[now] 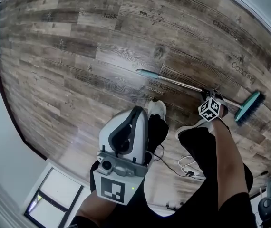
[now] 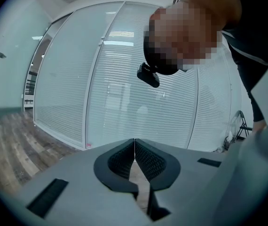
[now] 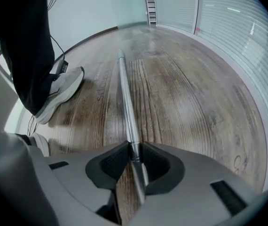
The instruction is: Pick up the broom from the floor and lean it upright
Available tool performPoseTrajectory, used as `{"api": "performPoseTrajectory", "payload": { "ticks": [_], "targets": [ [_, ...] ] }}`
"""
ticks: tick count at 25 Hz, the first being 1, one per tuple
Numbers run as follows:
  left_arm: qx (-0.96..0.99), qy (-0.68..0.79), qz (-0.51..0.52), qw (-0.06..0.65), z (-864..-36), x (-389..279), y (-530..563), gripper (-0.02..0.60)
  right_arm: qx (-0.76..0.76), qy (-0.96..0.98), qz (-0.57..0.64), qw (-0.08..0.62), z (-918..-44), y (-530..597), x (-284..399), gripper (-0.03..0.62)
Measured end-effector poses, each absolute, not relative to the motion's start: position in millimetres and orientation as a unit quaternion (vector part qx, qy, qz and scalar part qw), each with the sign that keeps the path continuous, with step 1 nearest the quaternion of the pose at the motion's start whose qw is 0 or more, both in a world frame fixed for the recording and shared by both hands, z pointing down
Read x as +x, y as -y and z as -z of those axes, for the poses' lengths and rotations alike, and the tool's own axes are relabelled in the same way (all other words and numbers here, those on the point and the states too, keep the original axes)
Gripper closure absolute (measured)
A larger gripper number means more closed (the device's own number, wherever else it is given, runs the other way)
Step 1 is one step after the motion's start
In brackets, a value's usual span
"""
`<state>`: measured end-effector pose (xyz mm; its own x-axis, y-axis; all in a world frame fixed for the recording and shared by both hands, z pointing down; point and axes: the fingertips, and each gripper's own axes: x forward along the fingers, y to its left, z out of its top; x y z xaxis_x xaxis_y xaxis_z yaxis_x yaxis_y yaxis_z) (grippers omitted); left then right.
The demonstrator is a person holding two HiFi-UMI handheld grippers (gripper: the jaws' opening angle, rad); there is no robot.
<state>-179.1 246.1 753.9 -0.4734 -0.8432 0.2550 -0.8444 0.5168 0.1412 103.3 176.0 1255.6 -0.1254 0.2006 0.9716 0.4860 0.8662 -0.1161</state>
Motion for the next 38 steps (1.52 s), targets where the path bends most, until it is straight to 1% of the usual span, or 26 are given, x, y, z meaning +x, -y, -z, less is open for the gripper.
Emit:
{"api": "performPoseTrajectory", "payload": {
  "ticks": [3, 8, 15, 21, 26, 30, 33, 35, 38],
  "targets": [
    [0.474, 0.864, 0.008, 0.172, -754, -181, -254, 0.562, -0.247, 0.73, 0.145, 0.62, -1249, -177, 104, 0.507],
    [0.453, 0.869, -0.018, 0.2, -729, -165, -270, 0.563, -0.256, 0.753, 0.135, 0.592, -1197, -182, 83, 0.514],
    [0.467, 0.86, 0.018, 0.207, -646, -142, -262, 0.561, -0.212, 0.786, 0.127, 0.568, -1075, -141, 67, 0.517],
    [0.467, 0.855, 0.018, 0.225, -570, -125, -253, 0.561, -0.117, 0.832, 0.085, 0.535, -953, -98, 44, 0.516],
    [0.527, 0.827, 0.027, 0.193, -495, -110, -236, 0.563, -0.038, 0.877, 0.031, 0.478, -839, -73, 15, 0.514],
    [0.585, 0.8, -0.058, 0.121, -450, -89, -232, 0.563, -0.003, 0.895, 0.028, 0.446, -750, -73, 11, 0.514],
    [0.625, 0.772, -0.074, 0.091, -406, -76, -233, 0.563, 0.028, 0.908, 0.014, 0.417, -681, -82, 12, 0.514],
    [0.631, 0.768, -0.065, 0.093, -381, -77, -243, 0.563, 0.051, 0.917, -0.004, 0.395, -637, -89, 14, 0.514],
    [0.613, 0.781, -0.02, 0.118, -350, -90, -260, 0.563, 0.089, 0.925, -0.031, 0.368, -579, -94, 20, 0.514]
  ]
}}
